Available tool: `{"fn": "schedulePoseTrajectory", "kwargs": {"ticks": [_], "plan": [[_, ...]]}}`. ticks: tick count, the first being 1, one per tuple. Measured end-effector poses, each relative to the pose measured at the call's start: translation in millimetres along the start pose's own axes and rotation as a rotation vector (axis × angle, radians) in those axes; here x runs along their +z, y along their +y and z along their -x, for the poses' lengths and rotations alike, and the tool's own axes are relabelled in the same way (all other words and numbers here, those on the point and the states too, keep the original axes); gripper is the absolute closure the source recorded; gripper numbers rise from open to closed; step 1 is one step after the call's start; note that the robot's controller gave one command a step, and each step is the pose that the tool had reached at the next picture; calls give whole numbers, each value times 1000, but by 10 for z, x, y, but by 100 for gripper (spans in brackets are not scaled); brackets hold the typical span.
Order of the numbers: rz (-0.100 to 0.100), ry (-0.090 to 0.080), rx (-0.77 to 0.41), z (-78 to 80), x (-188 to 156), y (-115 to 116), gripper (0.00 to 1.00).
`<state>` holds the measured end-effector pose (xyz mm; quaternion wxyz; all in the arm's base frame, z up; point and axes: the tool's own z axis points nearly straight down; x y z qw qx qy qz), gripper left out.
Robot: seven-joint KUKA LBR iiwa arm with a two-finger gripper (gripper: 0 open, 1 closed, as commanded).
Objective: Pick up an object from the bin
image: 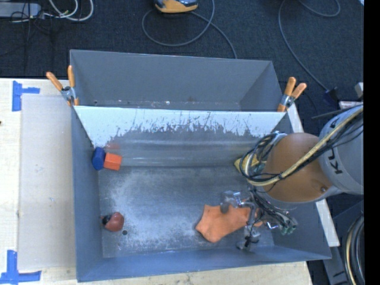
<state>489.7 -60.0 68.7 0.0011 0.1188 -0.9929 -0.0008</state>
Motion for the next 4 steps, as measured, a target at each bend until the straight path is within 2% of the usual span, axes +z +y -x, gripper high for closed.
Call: {"fn": "schedulePoseTrajectory", "kwargs": {"ticks": [1, 3, 4], "plan": [[0, 0, -15, 89, -12, -13, 100], [0, 0, -15, 87, -25, -11, 100], [3, 8, -15, 69, -163, 1, 100]]}}
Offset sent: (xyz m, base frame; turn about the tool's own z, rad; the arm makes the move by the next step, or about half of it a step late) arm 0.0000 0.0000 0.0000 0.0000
